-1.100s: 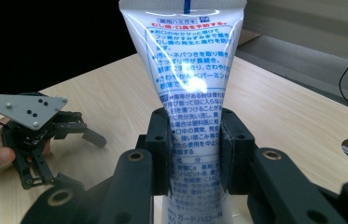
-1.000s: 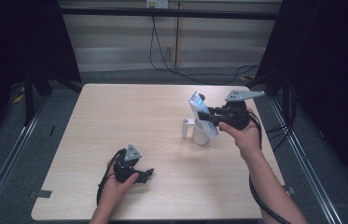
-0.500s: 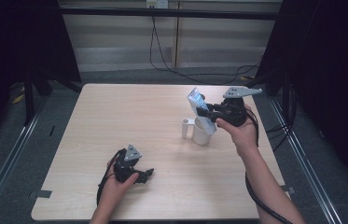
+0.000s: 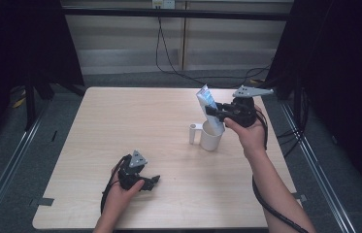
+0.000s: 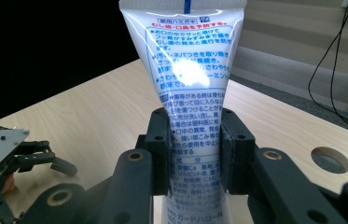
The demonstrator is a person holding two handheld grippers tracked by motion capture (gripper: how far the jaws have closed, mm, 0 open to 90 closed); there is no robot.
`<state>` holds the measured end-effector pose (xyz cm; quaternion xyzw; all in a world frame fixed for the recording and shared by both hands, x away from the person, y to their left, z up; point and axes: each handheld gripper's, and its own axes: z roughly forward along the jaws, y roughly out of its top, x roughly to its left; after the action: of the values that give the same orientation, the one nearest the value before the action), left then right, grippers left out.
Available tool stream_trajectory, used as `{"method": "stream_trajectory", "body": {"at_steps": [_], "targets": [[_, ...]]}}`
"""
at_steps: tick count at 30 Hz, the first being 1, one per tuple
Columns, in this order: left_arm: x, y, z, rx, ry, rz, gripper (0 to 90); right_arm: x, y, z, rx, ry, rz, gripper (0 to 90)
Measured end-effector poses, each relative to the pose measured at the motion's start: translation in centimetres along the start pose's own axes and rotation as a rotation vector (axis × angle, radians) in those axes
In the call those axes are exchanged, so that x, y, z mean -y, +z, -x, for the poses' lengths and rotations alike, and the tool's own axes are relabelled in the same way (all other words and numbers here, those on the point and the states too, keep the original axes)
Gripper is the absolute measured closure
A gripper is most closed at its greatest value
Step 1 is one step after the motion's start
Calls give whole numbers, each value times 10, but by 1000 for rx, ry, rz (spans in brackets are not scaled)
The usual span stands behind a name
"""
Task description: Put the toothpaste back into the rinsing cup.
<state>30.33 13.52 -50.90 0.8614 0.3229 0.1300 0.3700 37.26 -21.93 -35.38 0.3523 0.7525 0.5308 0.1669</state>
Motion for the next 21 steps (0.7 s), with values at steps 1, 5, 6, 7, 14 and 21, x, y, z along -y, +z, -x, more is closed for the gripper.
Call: {"method": "stream_trajectory", "body": {"at_steps": [1,5,6,7,14,21], "targets": [[0,0,0,0,0,0,147,0,1,0,5,0,6,693],[0,0,0,0,0,0,146,-2,3,2,20,4,10,693],[0,0,0,2,-1,0,146,-3,4,3,23,6,12,693],[0,0,0,1,-1,0,146,-3,4,3,26,5,13,693],[0,0,0,0,-1,0,146,0,11,4,39,24,30,693],[0,0,0,-1,-2,2,146,2,16,8,62,42,49,692]]}}
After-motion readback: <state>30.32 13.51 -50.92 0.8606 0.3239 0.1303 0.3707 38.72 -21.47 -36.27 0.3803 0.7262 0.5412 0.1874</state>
